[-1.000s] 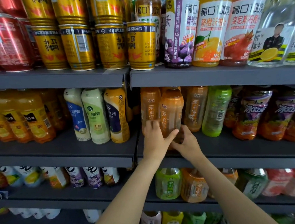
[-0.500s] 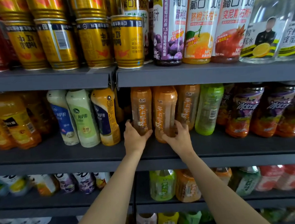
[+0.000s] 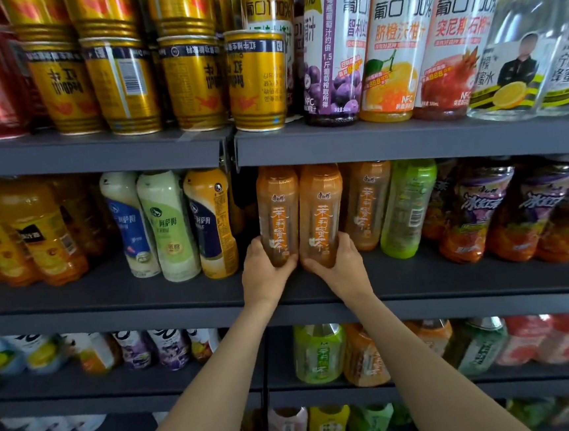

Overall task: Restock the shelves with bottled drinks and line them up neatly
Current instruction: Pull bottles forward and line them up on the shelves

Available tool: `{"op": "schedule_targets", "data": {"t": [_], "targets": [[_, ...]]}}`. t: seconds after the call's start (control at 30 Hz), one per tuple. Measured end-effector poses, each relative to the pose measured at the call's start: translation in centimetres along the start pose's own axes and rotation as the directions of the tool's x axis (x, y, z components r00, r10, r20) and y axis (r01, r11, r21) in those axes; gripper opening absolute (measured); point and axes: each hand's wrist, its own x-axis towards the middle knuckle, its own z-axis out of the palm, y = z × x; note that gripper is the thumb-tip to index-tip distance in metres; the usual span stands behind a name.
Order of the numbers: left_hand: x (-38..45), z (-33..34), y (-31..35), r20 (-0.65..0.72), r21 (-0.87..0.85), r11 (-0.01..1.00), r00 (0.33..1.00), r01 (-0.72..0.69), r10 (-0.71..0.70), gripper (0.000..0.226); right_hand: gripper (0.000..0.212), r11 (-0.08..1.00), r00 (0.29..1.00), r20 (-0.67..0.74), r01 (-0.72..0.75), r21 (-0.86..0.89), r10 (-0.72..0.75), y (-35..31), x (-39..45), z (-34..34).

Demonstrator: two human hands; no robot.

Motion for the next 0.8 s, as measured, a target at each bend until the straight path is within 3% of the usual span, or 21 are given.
{"op": "schedule_targets", "data": {"t": [0.2,0.5,0.57,0.67,0.8], "targets": [[-0.6,-0.4,0.0,0.004,0.030,0.999,1.000,-0.018,0.018,0.056,0.064,0.995,1.000,0.009,-0.018,-0.098,0.019,-0.3,0.0,0.0],[-0.4,-0.8,0.3,0.040,-0.029,0.999,0.999,-0.021,0.022,0.075,0.075,0.999,0.999,-0.033,-0.024,-0.036,0.023,-0.3,-0.2,0.0],[0.0,-1.0,1.0,0.023,-0.061,0.998,0.999,-0.034,0.036,0.073,0.070,1.000,0.989,-0.150,0.013,0.011,-0.011,-0.6,-0.8,0.0],[0.3,-1.9,1.9,0.021,0.005,0.999,0.999,-0.033,0.033,0.063,0.045,0.993,0.918,-0.381,0.121,0.000,-0.112,-1.1,-2.8,0.4],[-1.6,-4.7,1.3,0.011,0.104,0.993,0.999,-0.053,0.052,0.061,0.027,0.942,0.889,-0.320,0.335,-0.031,-0.327,-3.4,-5.6,3.1]]}}
